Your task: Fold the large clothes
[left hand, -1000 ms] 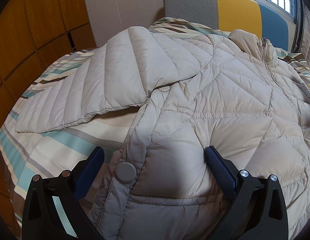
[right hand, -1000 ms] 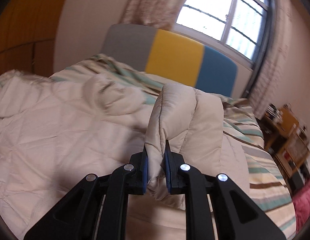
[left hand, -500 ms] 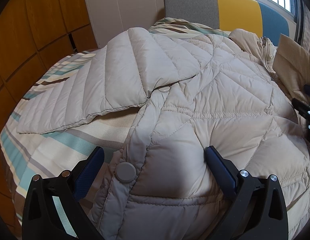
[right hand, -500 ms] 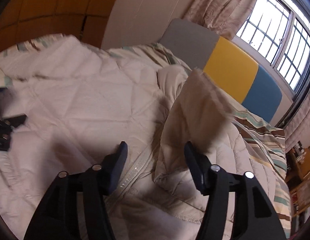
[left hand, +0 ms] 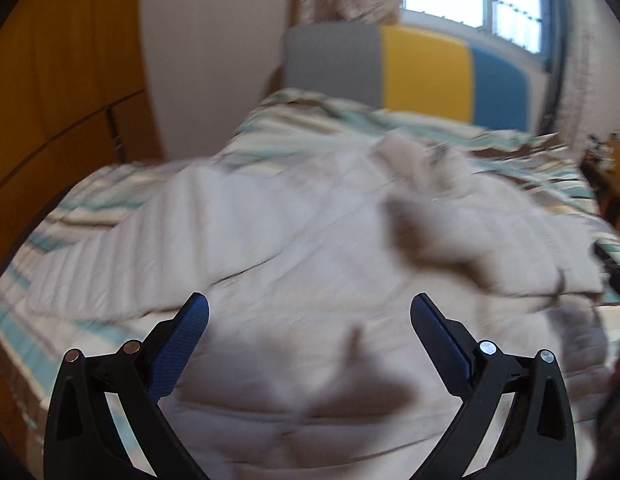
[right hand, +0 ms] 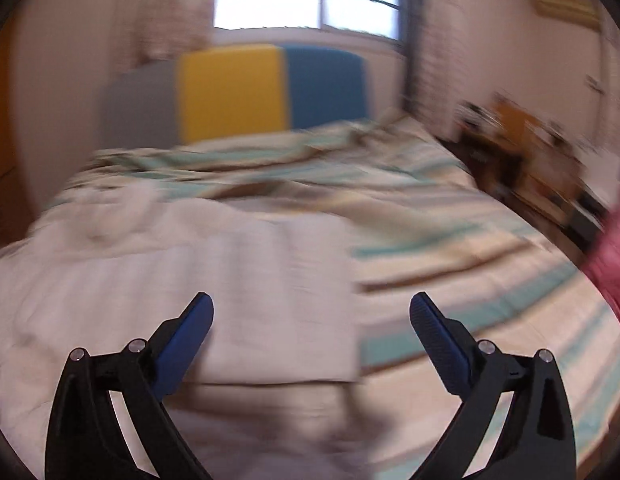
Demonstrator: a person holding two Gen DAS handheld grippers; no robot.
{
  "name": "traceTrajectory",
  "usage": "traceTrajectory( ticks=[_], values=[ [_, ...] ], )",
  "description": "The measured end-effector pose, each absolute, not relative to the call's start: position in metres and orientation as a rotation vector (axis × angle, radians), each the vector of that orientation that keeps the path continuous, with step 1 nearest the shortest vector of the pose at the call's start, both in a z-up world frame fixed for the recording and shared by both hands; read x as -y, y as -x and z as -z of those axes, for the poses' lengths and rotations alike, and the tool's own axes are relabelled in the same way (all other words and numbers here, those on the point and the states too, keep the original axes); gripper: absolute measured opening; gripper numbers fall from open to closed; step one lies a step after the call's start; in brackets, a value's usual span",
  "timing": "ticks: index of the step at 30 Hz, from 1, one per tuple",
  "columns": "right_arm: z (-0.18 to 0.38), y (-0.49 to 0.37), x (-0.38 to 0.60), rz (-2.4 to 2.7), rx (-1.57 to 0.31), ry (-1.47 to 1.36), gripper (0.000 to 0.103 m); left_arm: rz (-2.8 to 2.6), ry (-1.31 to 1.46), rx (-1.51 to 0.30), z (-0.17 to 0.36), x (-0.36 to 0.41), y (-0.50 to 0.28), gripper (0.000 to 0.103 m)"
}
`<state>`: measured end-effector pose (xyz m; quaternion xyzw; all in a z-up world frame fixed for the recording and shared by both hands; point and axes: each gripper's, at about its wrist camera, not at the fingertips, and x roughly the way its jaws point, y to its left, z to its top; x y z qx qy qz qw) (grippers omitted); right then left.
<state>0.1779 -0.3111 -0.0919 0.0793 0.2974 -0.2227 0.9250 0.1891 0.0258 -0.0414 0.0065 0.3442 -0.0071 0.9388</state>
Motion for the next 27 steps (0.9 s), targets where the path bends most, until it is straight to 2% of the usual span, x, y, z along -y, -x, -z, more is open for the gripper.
traceTrajectory(
  ticks=[3, 8, 12, 15, 16, 17, 20, 23, 27],
  values=[
    [0.113, -0.189, 0.34, 0.508, -0.706, -0.261, 0.098, 0.08, -0.049, -0.697, 0.036, 0.007, -0.196, 0.1],
    [0.132, -0.22, 0.302, 0.322, -0.773, -0.118, 0.098, 0.102, -0.123, -0.73, 0.053, 0.051, -0.233, 0.1],
    [0.124, -0.215, 0.295, 0.262, -0.729, -0.11, 0.098, 0.032, -0.222, -0.772, 0.083, 0.069, -0.273, 0.1],
    [0.098, -0.193, 0.308, 0.21, -0.582, -0.226, 0.097, -0.027, -0.266, -0.817, 0.104, 0.064, -0.291, 0.1],
    [0.088, -0.197, 0.313, 0.203, -0.559, -0.25, 0.088, -0.025, -0.24, -0.833, 0.112, 0.057, -0.293, 0.1],
    [0.081, -0.199, 0.316, 0.196, -0.551, -0.266, 0.073, -0.009, -0.197, -0.844, 0.118, 0.05, -0.293, 0.1],
    [0.071, -0.234, 0.324, 0.148, -0.585, -0.306, 0.052, 0.008, -0.158, -0.852, 0.122, 0.043, -0.291, 0.1],
    [0.079, -0.272, 0.327, 0.147, -0.655, -0.301, 0.042, 0.005, -0.164, -0.853, 0.126, 0.042, -0.29, 0.1],
    [0.112, -0.307, 0.347, 0.197, -0.763, -0.328, 0.037, 0.01, -0.155, -0.863, 0.129, 0.043, -0.291, 0.1]
  ],
)
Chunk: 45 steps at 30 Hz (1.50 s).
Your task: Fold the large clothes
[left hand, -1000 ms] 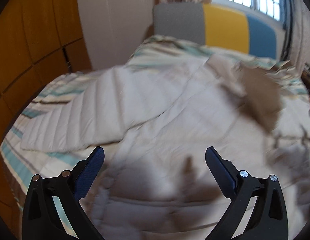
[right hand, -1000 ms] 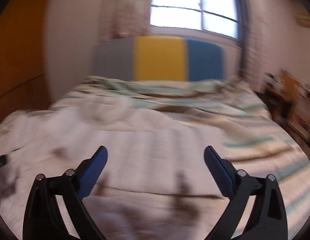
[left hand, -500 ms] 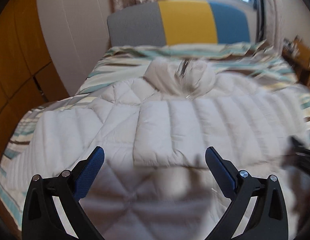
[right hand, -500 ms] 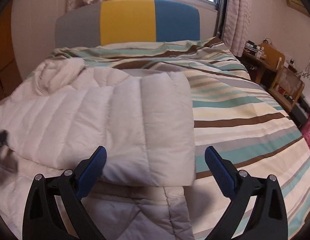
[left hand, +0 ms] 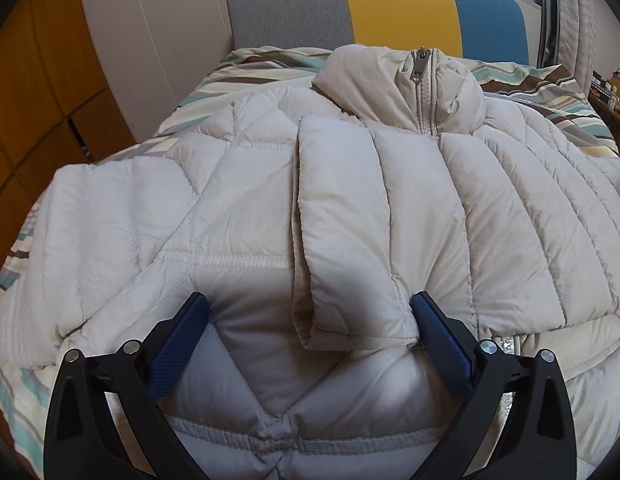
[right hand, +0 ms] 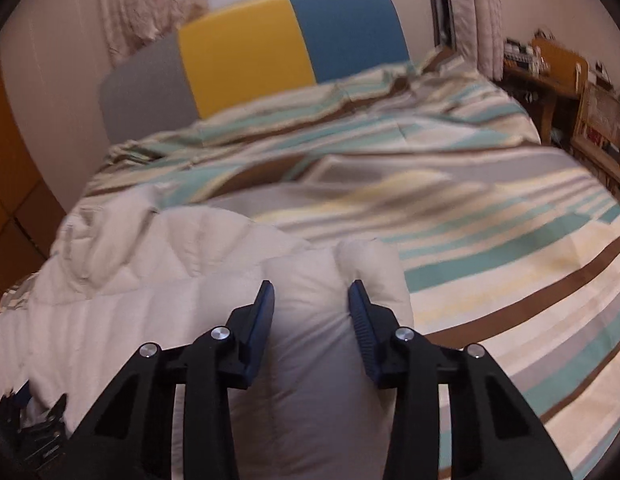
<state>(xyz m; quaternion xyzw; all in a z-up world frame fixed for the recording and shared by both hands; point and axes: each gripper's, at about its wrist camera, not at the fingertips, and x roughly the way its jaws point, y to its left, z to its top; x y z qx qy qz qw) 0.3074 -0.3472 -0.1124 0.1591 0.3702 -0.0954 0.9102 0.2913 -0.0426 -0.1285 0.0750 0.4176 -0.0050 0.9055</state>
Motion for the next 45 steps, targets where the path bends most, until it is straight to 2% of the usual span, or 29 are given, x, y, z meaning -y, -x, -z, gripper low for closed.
traceTrajectory(
  ticks=[4, 9, 10, 13, 14, 17, 21, 25, 36, 41, 45],
  values=[
    [0.143, -0.313, 0.352, 0.187, -0.802, -0.339, 0.037, 0.021, -0.144, -0.87, 0.132, 0.044, -0.297, 0.1],
    [0.145, -0.312, 0.35, 0.191, -0.799, -0.317, 0.039, 0.018, -0.149, -0.867, 0.134, 0.045, -0.299, 0.1],
    [0.142, -0.308, 0.352, 0.182, -0.788, -0.333, 0.042, 0.019, -0.146, -0.867, 0.134, 0.045, -0.3, 0.1],
    [0.122, -0.284, 0.356, 0.165, -0.721, -0.382, 0.061, 0.023, -0.139, -0.87, 0.135, 0.044, -0.3, 0.1],
    [0.114, -0.274, 0.355, 0.169, -0.7, -0.378, 0.064, 0.024, -0.138, -0.87, 0.135, 0.044, -0.301, 0.1],
    [0.097, -0.236, 0.346, 0.218, -0.681, -0.334, 0.064, 0.022, -0.141, -0.87, 0.134, 0.043, -0.3, 0.1],
    [0.112, -0.206, 0.341, 0.297, -0.766, -0.325, 0.066, 0.022, -0.14, -0.869, 0.134, 0.043, -0.3, 0.1],
    [0.133, -0.208, 0.341, 0.348, -0.815, -0.304, 0.077, 0.024, -0.138, -0.87, 0.134, 0.043, -0.3, 0.1],
    [0.146, -0.214, 0.333, 0.391, -0.854, -0.239, 0.089, 0.081, -0.1, -0.902, 0.126, 0.031, -0.299, 0.1],
    [0.145, -0.214, 0.334, 0.394, -0.855, -0.241, 0.092, 0.121, -0.016, -0.851, 0.092, -0.015, -0.285, 0.1],
    [0.145, -0.213, 0.335, 0.395, -0.855, -0.241, 0.092, -0.033, 0.069, -0.768, 0.067, -0.085, -0.281, 0.1]
  ],
)
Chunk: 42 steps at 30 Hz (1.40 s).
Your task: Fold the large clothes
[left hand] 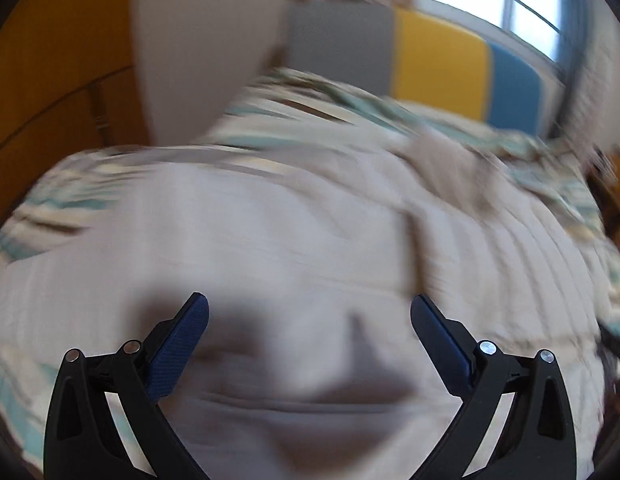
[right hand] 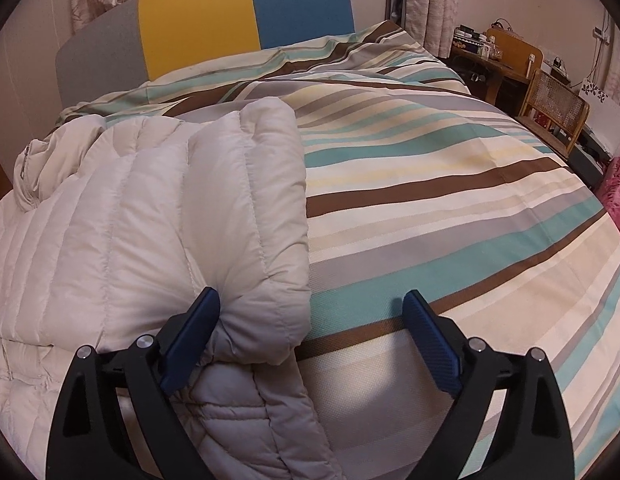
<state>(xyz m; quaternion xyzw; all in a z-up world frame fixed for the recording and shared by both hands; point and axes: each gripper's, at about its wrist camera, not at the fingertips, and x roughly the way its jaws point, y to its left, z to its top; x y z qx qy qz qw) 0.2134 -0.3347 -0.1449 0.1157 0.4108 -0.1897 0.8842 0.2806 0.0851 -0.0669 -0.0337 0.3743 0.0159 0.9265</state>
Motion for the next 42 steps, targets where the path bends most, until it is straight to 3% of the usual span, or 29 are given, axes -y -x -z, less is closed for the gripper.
traceTrajectory(
  ticks=[10, 26, 28, 30, 35, 37, 42],
  values=[
    [0.145, -0.213, 0.337, 0.395, -0.855, -0.244, 0.094, -0.599, 0.392, -0.807, 0.08, -0.284, -0.258, 0.1],
    [0.146, -0.211, 0.338, 0.396, -0.855, -0.248, 0.096, -0.791, 0.54, -0.84, 0.132, -0.356, -0.256, 0.099],
    [0.146, -0.211, 0.339, 0.396, -0.855, -0.248, 0.096, -0.795, 0.514, -0.839, 0.133, -0.351, -0.259, 0.093],
    [0.146, -0.211, 0.339, 0.395, -0.855, -0.248, 0.096, -0.774, 0.481, -0.837, 0.131, -0.345, -0.263, 0.08],
    [0.146, -0.21, 0.339, 0.394, -0.855, -0.252, 0.096, -0.721, 0.471, -0.802, 0.124, -0.335, -0.267, 0.031],
    [0.147, -0.21, 0.341, 0.395, -0.855, -0.253, 0.096, -0.711, 0.5, -0.776, 0.12, -0.333, -0.263, 0.02],
    [0.147, -0.21, 0.341, 0.394, -0.855, -0.254, 0.096, -0.728, 0.549, -0.682, 0.096, -0.32, -0.253, 0.014]
  ],
)
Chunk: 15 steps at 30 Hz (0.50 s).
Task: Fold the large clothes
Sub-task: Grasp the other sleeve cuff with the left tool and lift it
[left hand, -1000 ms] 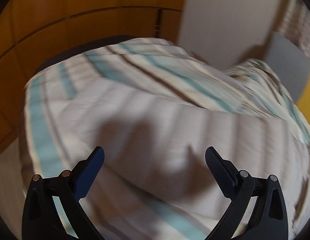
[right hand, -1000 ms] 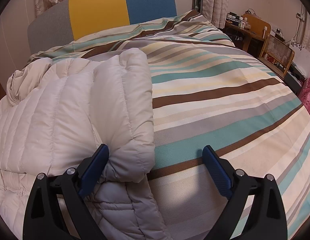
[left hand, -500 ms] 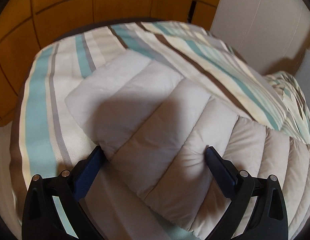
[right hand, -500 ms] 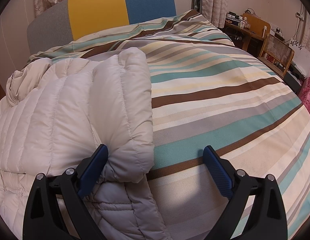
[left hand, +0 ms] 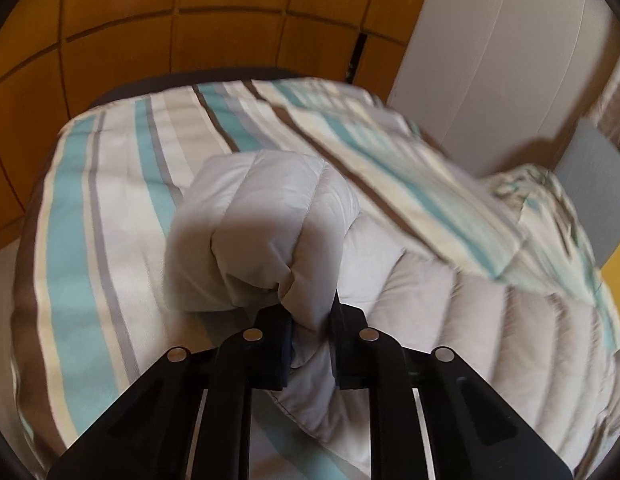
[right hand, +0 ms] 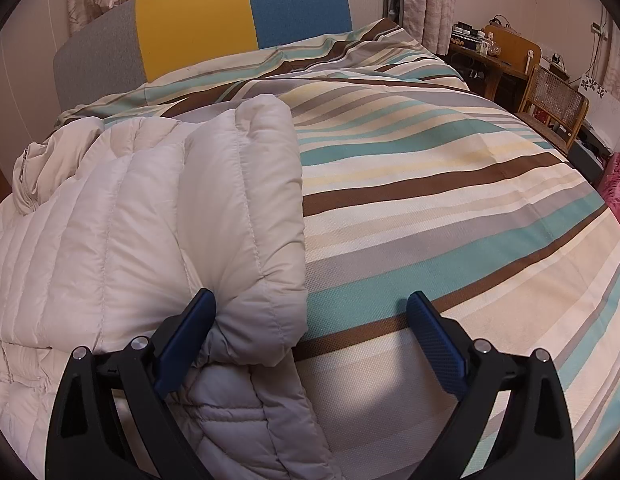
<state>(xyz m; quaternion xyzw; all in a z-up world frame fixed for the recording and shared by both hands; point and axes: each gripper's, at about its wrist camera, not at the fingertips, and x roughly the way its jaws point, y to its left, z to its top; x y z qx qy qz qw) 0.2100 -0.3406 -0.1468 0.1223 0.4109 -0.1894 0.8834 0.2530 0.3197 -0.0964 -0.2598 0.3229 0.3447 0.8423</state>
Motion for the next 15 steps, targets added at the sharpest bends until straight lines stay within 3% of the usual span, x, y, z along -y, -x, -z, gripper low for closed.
traceTrajectory(
  ticks=[10, 15],
  values=[
    [0.147, -0.211, 0.341, 0.39, -0.855, -0.263, 0.096, -0.531, 0.254, -0.419, 0.015, -0.199, -0.25, 0.014],
    [0.147, -0.212, 0.341, 0.387, -0.855, -0.269, 0.096, -0.372, 0.071, -0.387, 0.006, -0.122, -0.254, 0.014]
  ],
)
